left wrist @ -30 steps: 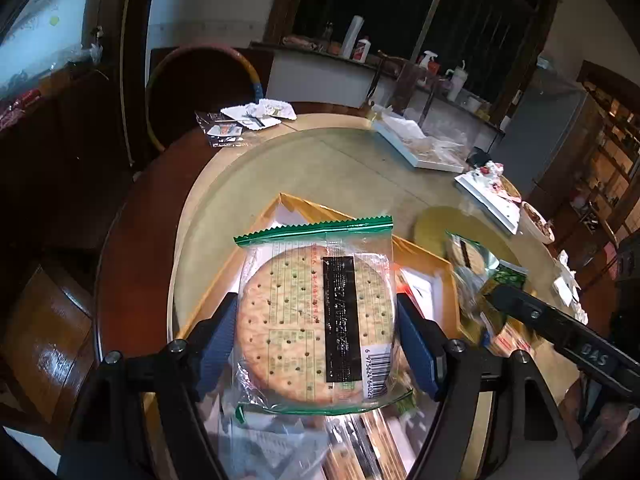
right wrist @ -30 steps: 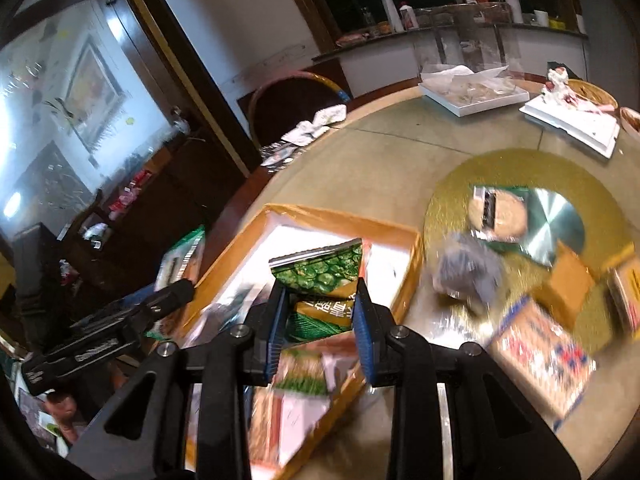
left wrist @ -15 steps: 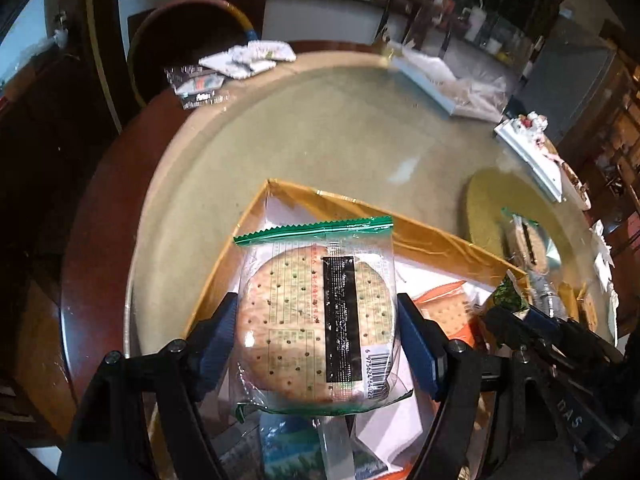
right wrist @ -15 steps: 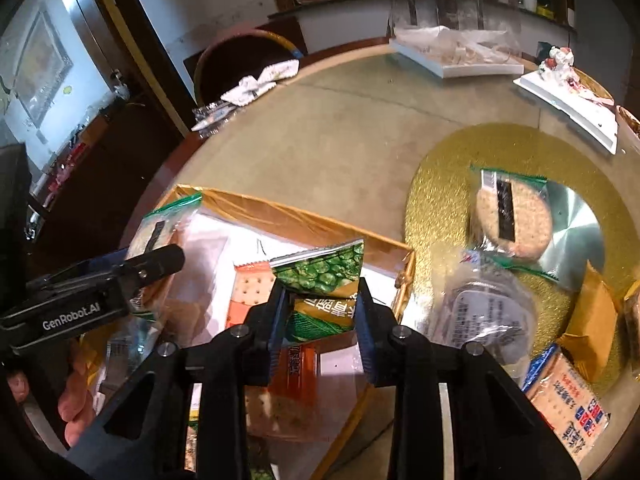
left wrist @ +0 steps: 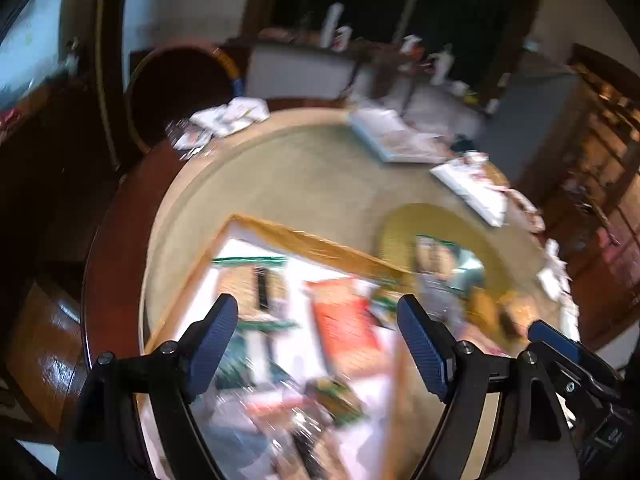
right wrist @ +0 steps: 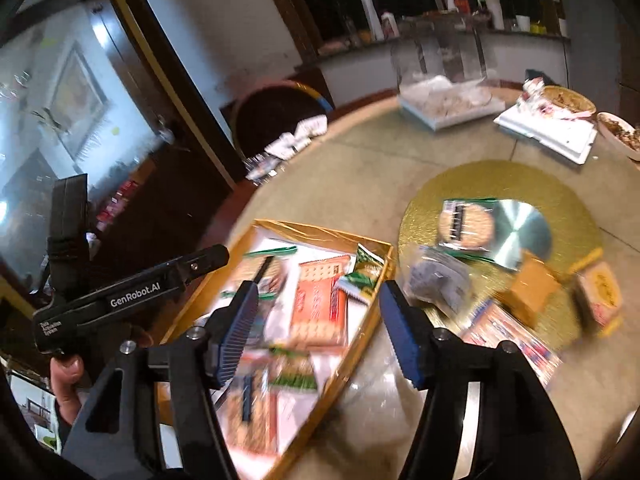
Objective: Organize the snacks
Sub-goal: 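Open both grippers to drop the packs into the tray and withdraw, then grasp the clear plastic bag with the left gripper while the right gripper grasps the blue-printed cracker pack, then carry the clear bag and blue-printed cracker pack into the tray with both grippers and release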
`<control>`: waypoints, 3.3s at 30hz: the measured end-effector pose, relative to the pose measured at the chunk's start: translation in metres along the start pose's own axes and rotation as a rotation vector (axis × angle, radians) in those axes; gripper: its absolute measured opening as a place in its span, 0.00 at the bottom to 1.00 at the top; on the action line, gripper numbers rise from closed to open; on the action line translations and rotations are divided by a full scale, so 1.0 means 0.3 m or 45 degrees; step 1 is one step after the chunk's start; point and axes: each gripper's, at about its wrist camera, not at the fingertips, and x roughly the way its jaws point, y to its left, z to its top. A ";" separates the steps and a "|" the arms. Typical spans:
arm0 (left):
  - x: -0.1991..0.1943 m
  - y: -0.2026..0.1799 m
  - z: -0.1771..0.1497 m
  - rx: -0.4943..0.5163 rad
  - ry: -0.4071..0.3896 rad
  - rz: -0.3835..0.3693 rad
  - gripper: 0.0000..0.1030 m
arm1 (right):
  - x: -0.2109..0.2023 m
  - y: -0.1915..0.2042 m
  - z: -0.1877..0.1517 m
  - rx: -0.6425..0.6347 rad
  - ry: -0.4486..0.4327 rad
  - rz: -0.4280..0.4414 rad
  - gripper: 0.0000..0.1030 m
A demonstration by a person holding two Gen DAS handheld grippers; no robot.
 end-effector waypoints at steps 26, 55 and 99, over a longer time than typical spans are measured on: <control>-0.493 -0.298 -0.143 0.124 -0.273 -0.082 0.83 | -0.522 -0.050 -0.171 -0.016 -0.112 -0.043 0.69; 0.127 -0.197 -0.282 -0.028 0.114 -0.121 0.83 | 0.106 -0.521 -0.174 0.136 0.202 -0.085 0.69; 0.667 -0.553 -0.132 0.339 0.349 0.201 0.59 | -0.038 -0.495 -0.460 0.208 0.128 -0.203 0.55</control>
